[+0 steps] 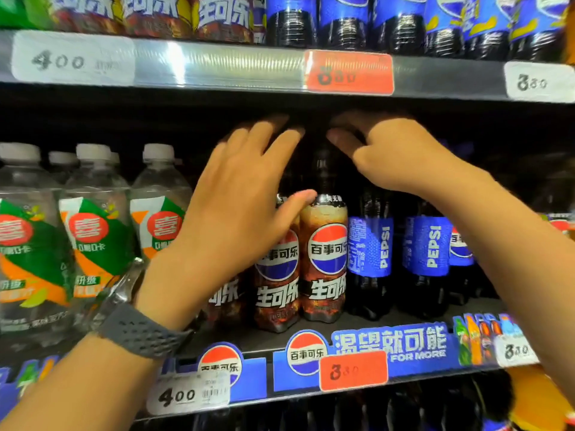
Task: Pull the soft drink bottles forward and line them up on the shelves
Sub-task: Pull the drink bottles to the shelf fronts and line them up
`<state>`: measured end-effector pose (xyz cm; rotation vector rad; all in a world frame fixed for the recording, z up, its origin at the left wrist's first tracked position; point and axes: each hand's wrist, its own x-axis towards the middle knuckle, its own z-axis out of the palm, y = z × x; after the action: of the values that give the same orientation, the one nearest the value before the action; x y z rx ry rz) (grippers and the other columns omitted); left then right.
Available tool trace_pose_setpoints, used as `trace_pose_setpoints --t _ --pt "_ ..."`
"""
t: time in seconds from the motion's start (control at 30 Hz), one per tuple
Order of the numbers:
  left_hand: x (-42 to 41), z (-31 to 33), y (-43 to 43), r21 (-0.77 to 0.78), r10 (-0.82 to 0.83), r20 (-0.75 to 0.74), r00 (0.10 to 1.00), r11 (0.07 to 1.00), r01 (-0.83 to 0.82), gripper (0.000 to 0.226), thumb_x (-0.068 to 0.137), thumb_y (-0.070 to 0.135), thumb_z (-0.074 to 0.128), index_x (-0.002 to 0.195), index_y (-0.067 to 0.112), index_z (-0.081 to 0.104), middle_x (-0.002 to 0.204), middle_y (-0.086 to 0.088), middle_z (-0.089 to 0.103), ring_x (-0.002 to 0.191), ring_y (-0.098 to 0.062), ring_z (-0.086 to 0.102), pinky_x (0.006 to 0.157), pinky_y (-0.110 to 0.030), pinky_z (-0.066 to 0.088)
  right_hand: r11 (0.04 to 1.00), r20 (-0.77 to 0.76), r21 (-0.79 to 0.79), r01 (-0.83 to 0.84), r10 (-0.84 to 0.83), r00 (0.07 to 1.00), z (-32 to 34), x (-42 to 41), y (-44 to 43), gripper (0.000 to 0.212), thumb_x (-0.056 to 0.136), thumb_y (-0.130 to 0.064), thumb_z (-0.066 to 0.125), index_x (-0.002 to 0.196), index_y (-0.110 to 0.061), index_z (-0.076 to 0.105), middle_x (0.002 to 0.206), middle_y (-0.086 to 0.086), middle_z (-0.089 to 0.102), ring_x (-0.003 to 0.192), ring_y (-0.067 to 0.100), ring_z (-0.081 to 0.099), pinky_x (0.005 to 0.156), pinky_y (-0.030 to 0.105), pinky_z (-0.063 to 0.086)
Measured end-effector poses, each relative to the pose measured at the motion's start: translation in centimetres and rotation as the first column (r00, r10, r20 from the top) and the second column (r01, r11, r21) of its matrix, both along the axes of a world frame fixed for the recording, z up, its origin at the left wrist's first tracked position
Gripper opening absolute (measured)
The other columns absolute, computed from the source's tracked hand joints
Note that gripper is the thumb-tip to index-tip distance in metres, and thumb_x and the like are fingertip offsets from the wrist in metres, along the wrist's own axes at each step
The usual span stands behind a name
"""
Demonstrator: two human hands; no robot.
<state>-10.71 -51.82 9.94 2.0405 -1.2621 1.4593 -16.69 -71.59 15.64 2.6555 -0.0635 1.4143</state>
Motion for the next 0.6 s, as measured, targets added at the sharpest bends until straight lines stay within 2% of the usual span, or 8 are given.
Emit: trace_pose_setpoints --t 0.13,0.33,0.43,0.6 --pt "-1.1 0.0 -2.5 -0.027 -0.142 0.023 0.990 0.989 0.142 0.040 0.088 0.036 0.059 0.122 0.015 0.058 0.119 -0.006 0.056 0.105 -0.027 0.051 0.087 -0.038 0.038 0.993 0.019 0.021 0.117 -0.117 0.993 -0.3 -2.4 -2.1 0.031 0.094 -0.032 0.047 0.122 -0.020 0.058 0.118 0.017 0.063 0.106 0.038 0.057 0.086 0.039 0.047" --pt "-1.7 -0.5 -6.7 0.045 -0.220 -0.041 0.975 0.974 0.222 0.037 0.089 0.036 0.057 0.122 0.019 0.057 0.115 -0.001 0.057 0.106 -0.026 0.053 0.087 -0.042 0.040 0.958 -0.033 0.065 0.279 -0.278 0.960 -1.0 -5.9 -5.4 0.035 0.090 -0.030 0.054 0.123 -0.019 0.059 0.110 0.018 0.067 0.102 0.037 0.060 0.082 0.038 0.048" --pt "-1.9 -0.5 -8.2 0.036 -0.209 -0.045 0.977 0.977 0.211 0.036 0.090 0.038 0.054 0.122 0.020 0.055 0.111 -0.002 0.058 0.101 -0.029 0.055 0.082 -0.044 0.044 0.959 -0.045 0.084 0.270 -0.267 0.963 -1.2 -6.9 -6.3 0.032 0.089 -0.030 0.056 0.119 -0.021 0.062 0.103 0.016 0.069 0.097 0.036 0.061 0.079 0.037 0.048" --pt "-2.6 0.4 -10.7 -0.058 -0.140 -0.056 0.989 0.989 0.137 0.039 0.091 0.037 0.053 0.124 0.016 0.054 0.109 -0.013 0.056 0.092 -0.037 0.057 0.073 -0.042 0.045 0.973 -0.056 0.173 0.149 -0.142 0.988 -1.1 -7.2 -7.6 0.032 0.087 -0.033 0.060 0.119 -0.027 0.062 0.095 0.007 0.071 0.089 0.024 0.064 0.076 0.029 0.046"
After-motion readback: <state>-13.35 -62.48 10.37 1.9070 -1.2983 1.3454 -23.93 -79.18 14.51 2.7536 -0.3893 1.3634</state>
